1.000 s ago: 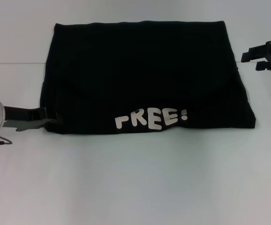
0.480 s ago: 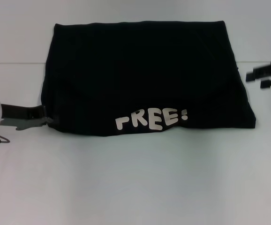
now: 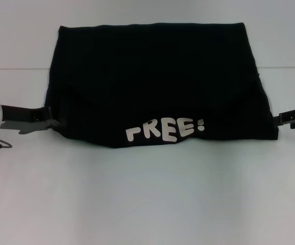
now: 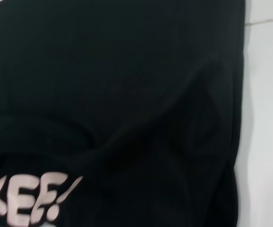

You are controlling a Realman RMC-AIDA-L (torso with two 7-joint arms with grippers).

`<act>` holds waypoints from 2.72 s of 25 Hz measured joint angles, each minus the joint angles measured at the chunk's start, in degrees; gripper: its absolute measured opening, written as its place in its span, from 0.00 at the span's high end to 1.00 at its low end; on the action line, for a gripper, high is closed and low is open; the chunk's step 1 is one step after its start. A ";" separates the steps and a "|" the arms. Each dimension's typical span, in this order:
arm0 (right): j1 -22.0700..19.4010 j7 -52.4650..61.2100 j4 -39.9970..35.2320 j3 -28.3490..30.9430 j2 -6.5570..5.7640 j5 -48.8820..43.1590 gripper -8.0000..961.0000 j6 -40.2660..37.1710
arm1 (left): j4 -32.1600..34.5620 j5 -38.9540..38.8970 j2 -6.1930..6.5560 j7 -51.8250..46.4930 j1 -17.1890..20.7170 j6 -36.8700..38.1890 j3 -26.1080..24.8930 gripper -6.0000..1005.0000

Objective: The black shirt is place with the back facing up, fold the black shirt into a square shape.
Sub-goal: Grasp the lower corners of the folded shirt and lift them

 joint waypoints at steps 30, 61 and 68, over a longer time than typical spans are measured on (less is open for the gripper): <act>1.15 -0.23 4.12 -0.10 3.36 0.04 0.84 7.81 | 0.02 -0.10 -0.46 -0.13 -0.40 0.45 0.26 0.96; -4.45 5.10 -3.95 0.11 0.22 -3.76 0.92 -13.45 | 3.72 3.93 2.07 1.21 0.42 18.90 2.47 0.96; -11.10 6.08 -16.26 0.04 3.09 -10.00 0.92 -31.66 | 9.10 11.43 -0.58 3.23 2.07 36.47 4.50 0.96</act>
